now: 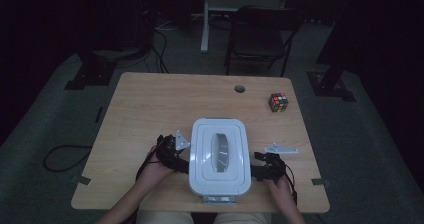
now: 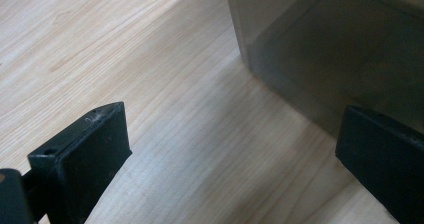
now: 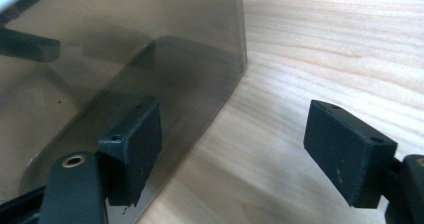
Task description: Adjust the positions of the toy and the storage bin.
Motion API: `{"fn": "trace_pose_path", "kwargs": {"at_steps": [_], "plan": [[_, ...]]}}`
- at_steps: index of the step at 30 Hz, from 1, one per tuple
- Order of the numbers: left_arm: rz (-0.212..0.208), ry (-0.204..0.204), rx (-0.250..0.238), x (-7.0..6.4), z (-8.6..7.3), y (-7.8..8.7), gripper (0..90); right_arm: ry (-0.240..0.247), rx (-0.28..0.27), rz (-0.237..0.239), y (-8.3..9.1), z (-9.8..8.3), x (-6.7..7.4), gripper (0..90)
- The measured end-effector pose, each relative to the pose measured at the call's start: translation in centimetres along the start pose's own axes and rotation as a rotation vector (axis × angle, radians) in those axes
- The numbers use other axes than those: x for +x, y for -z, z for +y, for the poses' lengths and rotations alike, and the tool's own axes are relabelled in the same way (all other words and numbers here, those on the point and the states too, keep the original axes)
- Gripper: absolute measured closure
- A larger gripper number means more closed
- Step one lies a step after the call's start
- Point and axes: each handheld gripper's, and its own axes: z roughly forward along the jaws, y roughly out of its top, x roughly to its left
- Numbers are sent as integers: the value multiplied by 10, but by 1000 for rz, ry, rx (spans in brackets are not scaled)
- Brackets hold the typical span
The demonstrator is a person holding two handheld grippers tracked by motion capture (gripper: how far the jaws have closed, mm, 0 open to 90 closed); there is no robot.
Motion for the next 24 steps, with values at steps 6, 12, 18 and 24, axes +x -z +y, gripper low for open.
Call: {"fn": "trace_pose_path", "kwargs": {"at_steps": [6, 12, 18, 24], "plan": [[-2, -9, -10, -4, -2, 2, 14, -8, -5, -4, 4, -4, -1, 224], [-76, 26, 1, 8, -16, -5, 14, 2, 7, -23, 3, -6, -13, 138], [-95, 103, 10, 26, -33, -6, 14, 47, -41, -100, 10, 1, -29, 119], [-89, 195, -16, 49, -57, 2, 14, 45, -77, -203, 15, 17, -56, 120]]}}
